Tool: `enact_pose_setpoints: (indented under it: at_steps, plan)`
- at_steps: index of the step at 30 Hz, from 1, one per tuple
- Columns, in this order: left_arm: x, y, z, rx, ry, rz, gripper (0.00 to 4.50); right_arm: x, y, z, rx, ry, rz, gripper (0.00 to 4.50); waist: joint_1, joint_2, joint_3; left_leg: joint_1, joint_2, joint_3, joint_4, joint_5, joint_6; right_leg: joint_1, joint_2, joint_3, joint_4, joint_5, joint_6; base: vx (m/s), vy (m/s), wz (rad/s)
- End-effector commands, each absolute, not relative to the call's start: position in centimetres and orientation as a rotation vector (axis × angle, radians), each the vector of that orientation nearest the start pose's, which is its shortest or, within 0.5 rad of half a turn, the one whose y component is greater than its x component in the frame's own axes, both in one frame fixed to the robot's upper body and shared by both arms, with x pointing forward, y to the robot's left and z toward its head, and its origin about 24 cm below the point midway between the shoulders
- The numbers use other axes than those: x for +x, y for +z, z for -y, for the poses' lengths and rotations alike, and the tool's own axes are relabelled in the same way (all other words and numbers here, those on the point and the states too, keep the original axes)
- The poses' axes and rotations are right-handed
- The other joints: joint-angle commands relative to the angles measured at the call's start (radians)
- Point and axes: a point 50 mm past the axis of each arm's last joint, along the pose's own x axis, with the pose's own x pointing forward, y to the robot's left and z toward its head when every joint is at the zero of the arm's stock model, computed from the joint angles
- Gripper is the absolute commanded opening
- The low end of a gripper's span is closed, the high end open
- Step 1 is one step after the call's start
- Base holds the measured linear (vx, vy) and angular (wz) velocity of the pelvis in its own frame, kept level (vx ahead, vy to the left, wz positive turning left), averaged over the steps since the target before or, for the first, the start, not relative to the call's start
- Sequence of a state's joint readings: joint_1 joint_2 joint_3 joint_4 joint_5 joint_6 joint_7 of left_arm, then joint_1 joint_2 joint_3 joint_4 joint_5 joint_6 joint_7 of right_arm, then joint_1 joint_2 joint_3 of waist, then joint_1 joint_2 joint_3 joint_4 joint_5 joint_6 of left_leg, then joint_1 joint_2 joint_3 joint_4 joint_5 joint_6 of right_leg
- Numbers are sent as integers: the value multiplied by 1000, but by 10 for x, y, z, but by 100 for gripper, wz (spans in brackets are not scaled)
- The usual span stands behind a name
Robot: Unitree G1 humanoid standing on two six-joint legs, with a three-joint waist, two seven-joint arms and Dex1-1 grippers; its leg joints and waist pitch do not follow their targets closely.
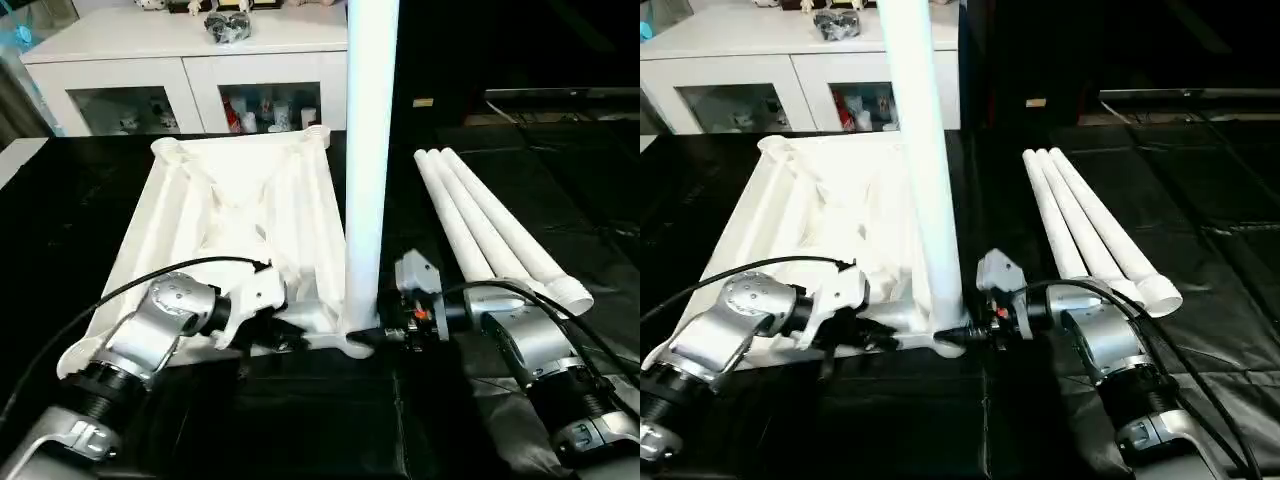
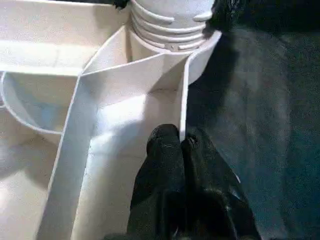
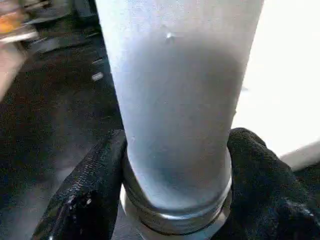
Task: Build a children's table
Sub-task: Rotate leg to tighten
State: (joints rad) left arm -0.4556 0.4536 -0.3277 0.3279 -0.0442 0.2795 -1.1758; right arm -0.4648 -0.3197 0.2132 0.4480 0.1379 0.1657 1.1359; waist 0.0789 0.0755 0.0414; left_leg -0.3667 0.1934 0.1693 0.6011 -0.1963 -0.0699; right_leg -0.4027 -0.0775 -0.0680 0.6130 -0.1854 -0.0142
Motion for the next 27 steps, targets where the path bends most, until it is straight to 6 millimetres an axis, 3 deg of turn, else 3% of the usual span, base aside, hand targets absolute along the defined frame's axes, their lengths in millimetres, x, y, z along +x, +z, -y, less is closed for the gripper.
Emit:
enact_pose_setpoints:
  at_steps: [1,2,7,11,15,16,19,22,23,24,25,27]
  plan:
    - [299,57,-127,304,-1256,-463,0,303,39,107,-111,1195,-353,267,-3,-5,-58,1,28,-10,-77,-212,27,57,-60,39,-76,-247,-217,0,0,0]
    - [299,57,-127,304,-1256,-463,0,303,39,107,-111,1195,-353,267,-9,-4,-56,3,28,-11,-78,-219,19,54,-62,39,-80,-273,-208,0,0,0]
    - [316,65,-103,211,-976,-431,0,316,31,60,-4,914,-364,266,-43,-8,-56,-1,22,-13,-77,-211,7,55,-61,37,-85,-313,-193,0,0,0]
    - [325,72,-91,169,-830,-396,0,319,30,44,11,828,-366,266,-42,-5,-58,0,23,-11,-74,-183,23,51,-59,38,-85,-271,-198,0,0,0]
    - [328,77,-80,166,-764,-379,0,322,31,35,54,762,-365,266,-36,-5,-65,-2,22,-11,-70,-137,48,56,-58,38,-74,-144,-224,0,0,0]
    - [328,78,-79,176,-764,-378,0,322,32,35,83,752,-365,301,-35,-3,-66,-2,23,-11,-70,-133,52,57,-58,38,-73,-130,-228,0,0,0]
    - [328,77,-79,187,-776,-381,0,324,32,40,83,723,-359,335,-36,-2,-65,-2,22,-10,-69,-128,65,58,-58,37,-71,-93,-239,0,0,0]
    - [328,76,-82,204,-791,-385,0,326,31,51,84,688,-348,344,-38,1,-61,-3,21,-10,-72,-162,58,59,-59,36,-77,-139,-232,0,0,0]
    - [328,75,-83,206,-791,-385,0,326,31,53,84,685,-344,358,-38,7,-61,-2,22,-11,-73,-172,54,59,-60,36,-78,-151,-229,0,0,0]
    - [329,76,-84,213,-785,-380,0,326,31,61,66,667,-338,368,-40,3,-60,-1,22,-11,-73,-183,48,59,-59,37,-80,-160,-225,0,0,0]
    - [329,76,-84,216,-784,-375,0,326,31,64,53,657,-337,374,-40,9,-60,0,23,-11,-74,-192,44,57,-58,37,-81,-163,-222,0,0,0]
    - [330,77,-86,236,-777,-359,0,326,31,73,-7,633,-319,389,-40,10,-61,0,22,-12,-74,-193,40,59,-57,37,-79,-144,-224,0,0,0]
